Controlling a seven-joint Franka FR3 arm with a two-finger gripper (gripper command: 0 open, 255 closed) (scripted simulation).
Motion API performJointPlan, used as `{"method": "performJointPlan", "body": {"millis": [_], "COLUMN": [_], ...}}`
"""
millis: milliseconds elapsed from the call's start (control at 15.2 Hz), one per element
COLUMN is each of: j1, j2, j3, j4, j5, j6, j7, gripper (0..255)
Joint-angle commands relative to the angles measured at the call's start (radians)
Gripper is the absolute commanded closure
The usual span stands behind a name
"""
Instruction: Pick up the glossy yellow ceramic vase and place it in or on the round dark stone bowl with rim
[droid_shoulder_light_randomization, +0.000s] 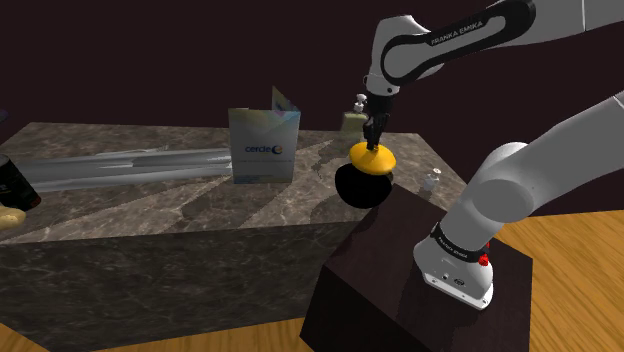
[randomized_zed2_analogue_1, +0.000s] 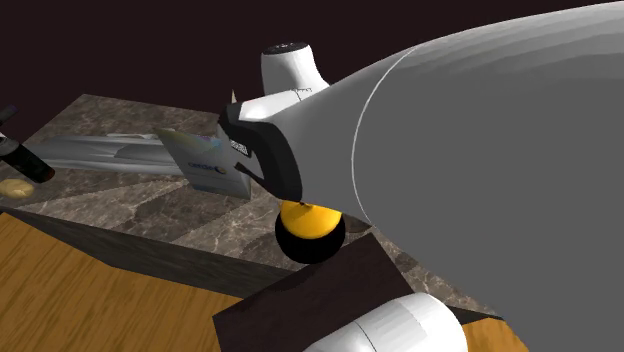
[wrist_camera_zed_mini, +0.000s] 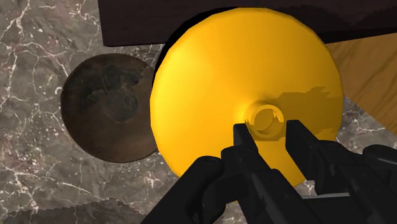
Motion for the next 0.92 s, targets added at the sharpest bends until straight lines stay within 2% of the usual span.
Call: {"method": "performJointPlan", "body": {"millis": [0, 726, 858], "j1": [0.000, 0.001, 0.001], "j2": [0.014, 0.128, 0.128], "j3": [-0.002, -0.013, -0.013], "j4": [-0.017, -0.087, -0.087], "j5": [-0.001, -0.004, -0.004], "j6": [0.032, 0.216, 0.216], "j7": [0.001, 0.002, 0.002], "gripper": [255, 255, 255]}}
